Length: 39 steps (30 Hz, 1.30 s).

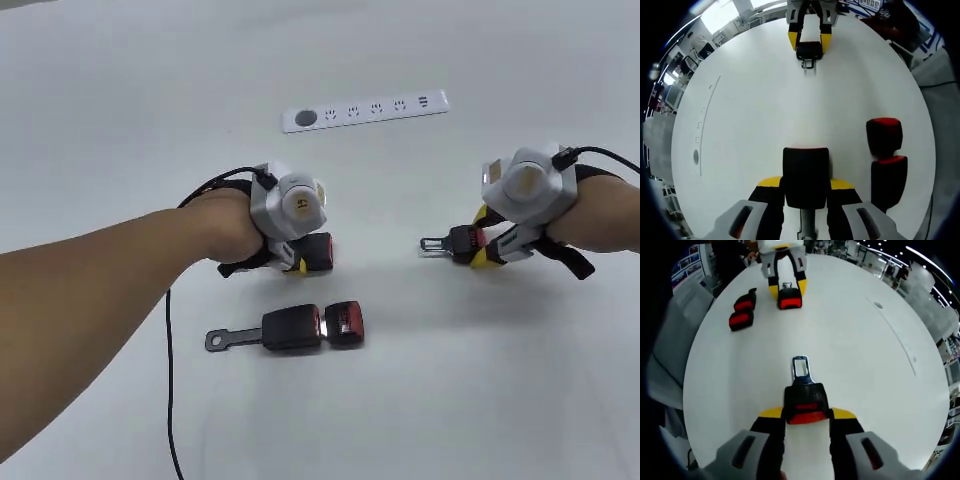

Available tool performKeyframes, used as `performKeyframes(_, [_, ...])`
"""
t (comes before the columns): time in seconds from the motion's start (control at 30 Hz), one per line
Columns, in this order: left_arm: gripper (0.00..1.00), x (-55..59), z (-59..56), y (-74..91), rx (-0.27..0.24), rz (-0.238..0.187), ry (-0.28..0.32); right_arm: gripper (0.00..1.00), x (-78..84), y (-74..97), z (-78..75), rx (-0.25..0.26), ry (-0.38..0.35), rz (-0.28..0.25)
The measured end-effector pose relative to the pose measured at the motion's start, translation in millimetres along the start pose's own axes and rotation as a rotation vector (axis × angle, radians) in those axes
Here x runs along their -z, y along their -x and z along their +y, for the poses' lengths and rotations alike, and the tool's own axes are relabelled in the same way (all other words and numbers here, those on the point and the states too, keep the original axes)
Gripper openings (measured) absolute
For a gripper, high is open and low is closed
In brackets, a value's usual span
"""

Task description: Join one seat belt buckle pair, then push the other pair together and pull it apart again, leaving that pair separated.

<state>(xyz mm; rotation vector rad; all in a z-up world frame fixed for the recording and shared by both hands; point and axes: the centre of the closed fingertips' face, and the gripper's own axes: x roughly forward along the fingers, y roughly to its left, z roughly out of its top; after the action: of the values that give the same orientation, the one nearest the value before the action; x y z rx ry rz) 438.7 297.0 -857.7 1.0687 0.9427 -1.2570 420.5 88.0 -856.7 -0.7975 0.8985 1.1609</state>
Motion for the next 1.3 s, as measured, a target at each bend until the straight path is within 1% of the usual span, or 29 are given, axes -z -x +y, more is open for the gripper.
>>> performKeyframes(0.03, [0.32,0.0,-0.2,-0.3,-0.001,0.0,0.0,0.35,-1.8,-0.7,0.9,0.001,0.008,-0.002])
performKeyframes(0.1, [0.32,0.1,-0.4,0.0,-0.002,-0.003,0.006,0.35,-11.6,-4.8,4.3,-0.001,0.015,-0.011])
performKeyframes(0.23, [0.32,0.4,-0.2,-0.2,-0.003,-0.018,0.029,0.35,-35.4,-15.0,10.2,-0.011,0.012,-0.038])
performKeyframes(0.3, [0.32,0.2,-0.7,-0.1,-0.007,-0.025,0.05,0.35,-44.9,-19.1,10.1,-0.007,0.009,-0.049])
performKeyframes(0.37, [0.32,0.2,-1.5,0.4,-0.01,-0.027,0.053,0.35,-59.4,-25.5,11.5,-0.006,0.01,-0.066])
performKeyframes(0.43, [0.32,0.2,-2.3,0.7,-0.013,-0.027,0.058,0.34,-69.3,-31.4,13.4,-0.005,0.018,-0.074])
performKeyframes(0.53, [0.32,0.2,-3.1,1.0,-0.016,-0.027,0.069,0.34,-80.3,-39.6,16.3,-0.006,0.028,-0.082])
performKeyframes(0.6, [0.32,0.0,-3.5,1.1,-0.014,-0.028,0.067,0.34,-87.1,-42.8,15.2,-0.002,0.024,-0.09])
performKeyframes(0.87, [0.32,-1.4,-5.0,1.1,-0.005,-0.03,0.062,0.34,-101.8,-51.0,12.8,-0.003,0.024,-0.107])
performKeyframes(0.93, [0.32,-1.9,-4.9,0.8,-0.003,-0.03,0.062,0.34,-105.5,-52.7,13.4,-0.004,0.039,-0.106])
performKeyframes(0.97, [0.32,-2.1,-4.9,0.7,-0.003,-0.029,0.061,0.34,-104.4,-52.6,12.4,0.0,0.051,-0.092])
performKeyframes(1.1, [0.32,-2.7,-4.9,0.5,-0.002,-0.029,0.062,0.34,-107.0,-50.5,11.7,0.008,0.077,-0.096])
performKeyframes(1.2, [0.32,-3.0,-4.6,0.3,-0.002,-0.029,0.061,0.34,-109.3,-53.2,11.8,0.009,0.094,-0.093])
performKeyframes(1.3, [0.32,-3.3,-4.2,0.1,0.0,-0.031,0.06,0.34,-113.6,-54.3,12.6,0.002,0.094,-0.107])
